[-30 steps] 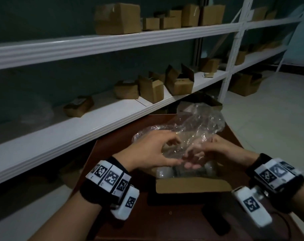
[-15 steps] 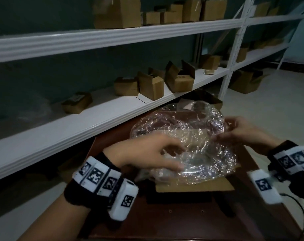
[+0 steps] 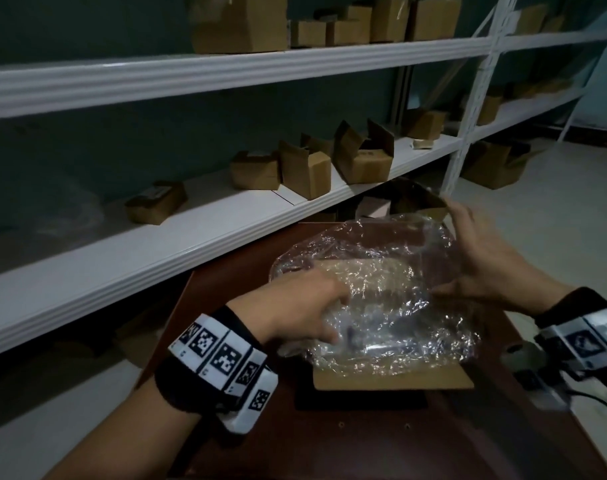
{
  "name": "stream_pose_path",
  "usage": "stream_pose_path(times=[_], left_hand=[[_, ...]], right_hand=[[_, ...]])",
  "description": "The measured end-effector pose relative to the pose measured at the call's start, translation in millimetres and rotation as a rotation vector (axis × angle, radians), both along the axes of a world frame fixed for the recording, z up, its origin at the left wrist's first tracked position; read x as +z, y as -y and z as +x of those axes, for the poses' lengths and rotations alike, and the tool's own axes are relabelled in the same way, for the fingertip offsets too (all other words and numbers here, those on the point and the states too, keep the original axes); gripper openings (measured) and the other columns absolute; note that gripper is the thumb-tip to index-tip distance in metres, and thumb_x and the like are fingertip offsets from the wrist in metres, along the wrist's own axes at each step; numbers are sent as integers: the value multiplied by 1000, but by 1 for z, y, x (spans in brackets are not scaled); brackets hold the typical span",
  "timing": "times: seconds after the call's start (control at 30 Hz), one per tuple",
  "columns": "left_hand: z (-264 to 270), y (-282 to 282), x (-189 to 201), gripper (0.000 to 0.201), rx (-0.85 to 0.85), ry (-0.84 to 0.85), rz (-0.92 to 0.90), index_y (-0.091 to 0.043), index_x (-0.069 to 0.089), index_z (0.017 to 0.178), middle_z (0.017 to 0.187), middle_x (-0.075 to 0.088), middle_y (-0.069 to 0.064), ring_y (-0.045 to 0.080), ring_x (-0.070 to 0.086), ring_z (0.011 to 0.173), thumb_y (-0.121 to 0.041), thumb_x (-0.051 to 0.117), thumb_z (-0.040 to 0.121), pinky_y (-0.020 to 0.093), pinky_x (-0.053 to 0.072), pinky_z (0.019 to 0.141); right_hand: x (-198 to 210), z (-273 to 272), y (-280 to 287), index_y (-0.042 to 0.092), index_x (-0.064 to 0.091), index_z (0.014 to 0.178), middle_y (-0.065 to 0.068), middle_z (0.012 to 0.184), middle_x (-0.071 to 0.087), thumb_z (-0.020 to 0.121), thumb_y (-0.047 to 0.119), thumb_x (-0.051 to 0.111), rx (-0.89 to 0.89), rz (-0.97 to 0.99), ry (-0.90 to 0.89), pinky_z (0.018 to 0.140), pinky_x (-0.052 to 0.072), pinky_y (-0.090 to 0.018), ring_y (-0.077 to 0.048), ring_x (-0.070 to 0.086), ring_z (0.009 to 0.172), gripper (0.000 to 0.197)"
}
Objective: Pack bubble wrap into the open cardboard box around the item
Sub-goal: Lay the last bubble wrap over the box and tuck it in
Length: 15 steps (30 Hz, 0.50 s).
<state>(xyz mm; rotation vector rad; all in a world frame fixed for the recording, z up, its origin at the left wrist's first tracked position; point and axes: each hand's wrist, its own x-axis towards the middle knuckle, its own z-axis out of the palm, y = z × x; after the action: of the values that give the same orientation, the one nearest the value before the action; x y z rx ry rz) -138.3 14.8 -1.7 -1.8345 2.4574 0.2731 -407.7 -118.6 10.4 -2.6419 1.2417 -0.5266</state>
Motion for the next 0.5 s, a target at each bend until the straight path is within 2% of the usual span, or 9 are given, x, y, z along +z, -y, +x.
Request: stream_pose_path(times=[0.03,0.1,0.13,0.2,0.23,0.3,0.4,0.43,0.5], left_hand=[[-2,-1,-1,63,-3,1,-3,-31,55,137,137,58,-6,18,54,125,-53,79,83,42,48,105],[-4,-3,-1,59,-10,1,4,-32,55,137,136,60,-7,17,55,124,-52,77,86,41,48,104],[-5,-4,-1,52,-20,-7,6,-31,57,136,135,60,-7,16,56,123,-50,74,90,41,49,104],[-6,-3,-1,32,-33,-38,-1,-29,62,132,131,64,-6,14,59,119,-38,63,101,40,51,104],[-7,-3,-1,25,-30,-54,-7,-28,64,129,127,66,-5,13,61,115,-31,58,104,39,52,102],[-9,-1,0,24,-24,-75,-27,-27,67,126,119,69,-7,10,64,105,-21,60,104,33,54,94],[-9,2,-4,31,-32,-57,-34,-27,67,124,114,70,-10,7,64,100,-23,75,94,25,52,86],[-9,3,-8,37,-30,-34,-40,-27,66,124,114,70,-10,8,65,101,-23,80,89,27,54,88],[-11,6,-16,55,-6,-18,-30,-28,63,130,115,70,-11,9,68,101,-25,87,81,33,59,89]], right_hand=[[5,2,-8,14,18,161,-16,158,29,58,42,96,79,-156,2,115,36,-44,-35,34,143,133],[13,9,-24,12,43,150,-13,150,42,70,50,84,246,-335,3,108,45,-45,-32,45,134,98],[14,14,-30,13,52,141,-8,140,52,75,49,79,316,-329,-8,101,51,-42,-27,53,124,79],[9,21,-39,21,61,129,4,121,63,82,41,75,400,-199,-96,87,57,-36,-15,62,105,53],[3,22,-40,24,61,128,8,117,66,83,35,75,410,-146,-174,83,57,-33,-10,63,99,48],[-9,22,-35,28,59,131,11,119,66,86,23,75,414,-102,-273,86,54,-23,-6,64,100,47],[-22,23,-25,30,57,133,13,123,63,92,16,70,394,-62,-300,89,46,-13,-3,61,106,45],[-26,25,-23,31,57,134,13,123,63,93,17,69,387,-29,-319,90,46,-13,-3,61,108,45],[-34,29,-22,30,56,136,12,126,62,91,21,72,389,36,-362,95,51,-21,-8,62,112,49]])
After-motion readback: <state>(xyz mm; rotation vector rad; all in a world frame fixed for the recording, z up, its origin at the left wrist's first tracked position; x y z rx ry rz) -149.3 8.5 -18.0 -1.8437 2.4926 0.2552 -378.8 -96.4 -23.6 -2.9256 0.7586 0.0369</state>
